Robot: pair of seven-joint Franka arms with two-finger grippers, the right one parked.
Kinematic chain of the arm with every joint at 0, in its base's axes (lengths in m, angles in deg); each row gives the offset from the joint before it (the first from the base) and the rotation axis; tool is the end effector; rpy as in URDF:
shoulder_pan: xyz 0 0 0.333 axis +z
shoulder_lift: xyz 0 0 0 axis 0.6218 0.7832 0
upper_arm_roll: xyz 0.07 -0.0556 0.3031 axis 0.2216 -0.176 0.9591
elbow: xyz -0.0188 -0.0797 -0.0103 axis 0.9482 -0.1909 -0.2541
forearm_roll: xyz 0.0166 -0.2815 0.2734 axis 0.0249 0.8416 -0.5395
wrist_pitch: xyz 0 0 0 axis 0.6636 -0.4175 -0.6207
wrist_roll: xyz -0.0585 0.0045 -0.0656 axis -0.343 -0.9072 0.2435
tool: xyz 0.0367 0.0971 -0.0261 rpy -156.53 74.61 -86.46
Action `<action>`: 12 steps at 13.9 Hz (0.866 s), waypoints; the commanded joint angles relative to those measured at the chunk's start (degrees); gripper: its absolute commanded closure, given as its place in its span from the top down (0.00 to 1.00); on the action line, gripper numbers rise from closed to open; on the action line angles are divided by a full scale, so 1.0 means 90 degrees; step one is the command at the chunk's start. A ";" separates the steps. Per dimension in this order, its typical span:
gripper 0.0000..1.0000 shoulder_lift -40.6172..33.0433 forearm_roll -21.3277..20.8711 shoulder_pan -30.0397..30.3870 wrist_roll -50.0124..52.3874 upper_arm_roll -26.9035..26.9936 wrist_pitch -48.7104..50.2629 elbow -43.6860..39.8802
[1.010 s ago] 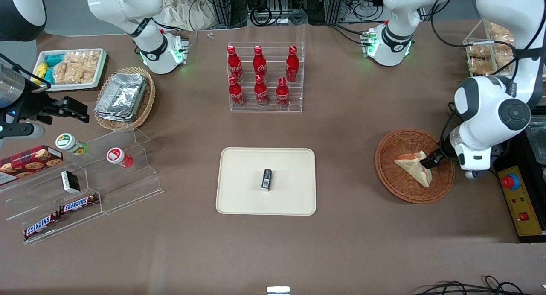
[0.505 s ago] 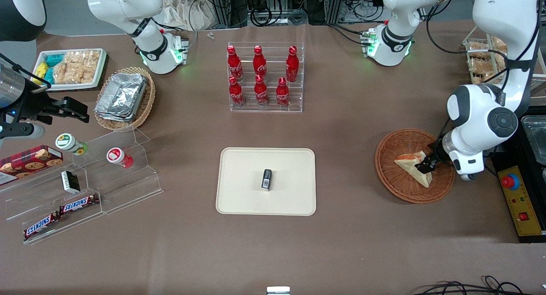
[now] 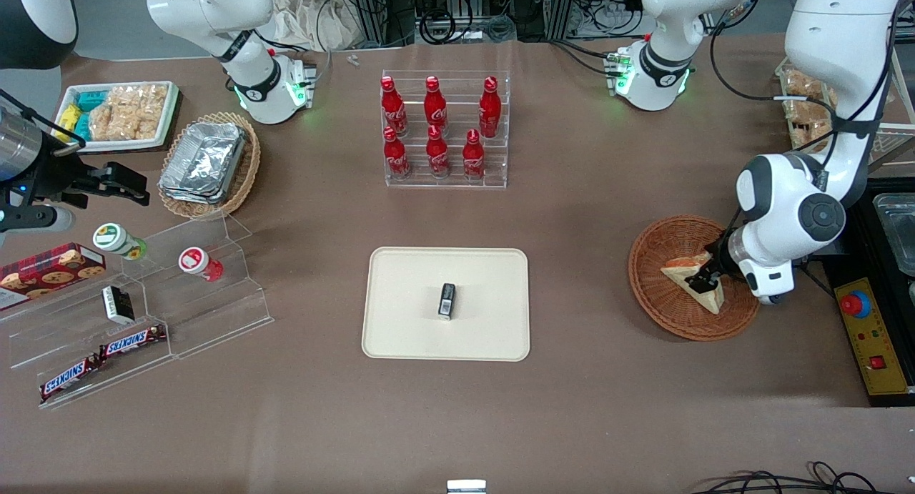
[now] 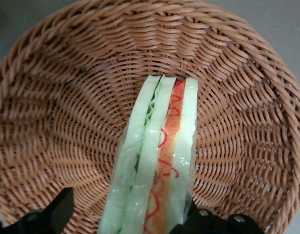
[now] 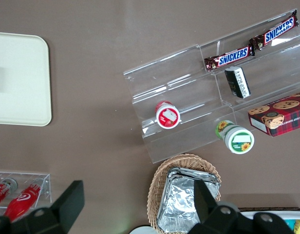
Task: Place sandwich from basket to tray
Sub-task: 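Lower the left gripper and grasp the wrapped sandwich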
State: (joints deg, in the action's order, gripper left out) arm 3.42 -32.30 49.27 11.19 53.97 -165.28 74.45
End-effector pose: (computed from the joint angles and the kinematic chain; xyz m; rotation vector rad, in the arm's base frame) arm 0.5644 0.0090 0.2363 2.7570 1.4902 -0.0912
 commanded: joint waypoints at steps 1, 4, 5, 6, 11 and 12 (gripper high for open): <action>0.14 0.0001 -0.0205 -0.0070 0.0486 -0.0031 -0.0189 -0.0031; 0.00 -0.0048 -0.0420 -0.0070 0.0526 -0.0050 -0.0111 -0.0119; 0.00 -0.0116 -0.0430 -0.0070 0.0468 -0.0060 0.0083 -0.0216; 0.00 -0.0165 -0.0459 -0.0070 0.0428 -0.0070 0.0549 -0.0458; 0.00 -0.0165 -0.0450 -0.0157 0.0000 -0.0459 0.3565 -0.2624; 0.00 -0.0127 -0.0440 -0.0167 -0.0127 -0.0596 0.4112 -0.3131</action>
State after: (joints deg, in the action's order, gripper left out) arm 1.69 -35.49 48.46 11.86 50.06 -137.04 54.62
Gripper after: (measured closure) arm 0.797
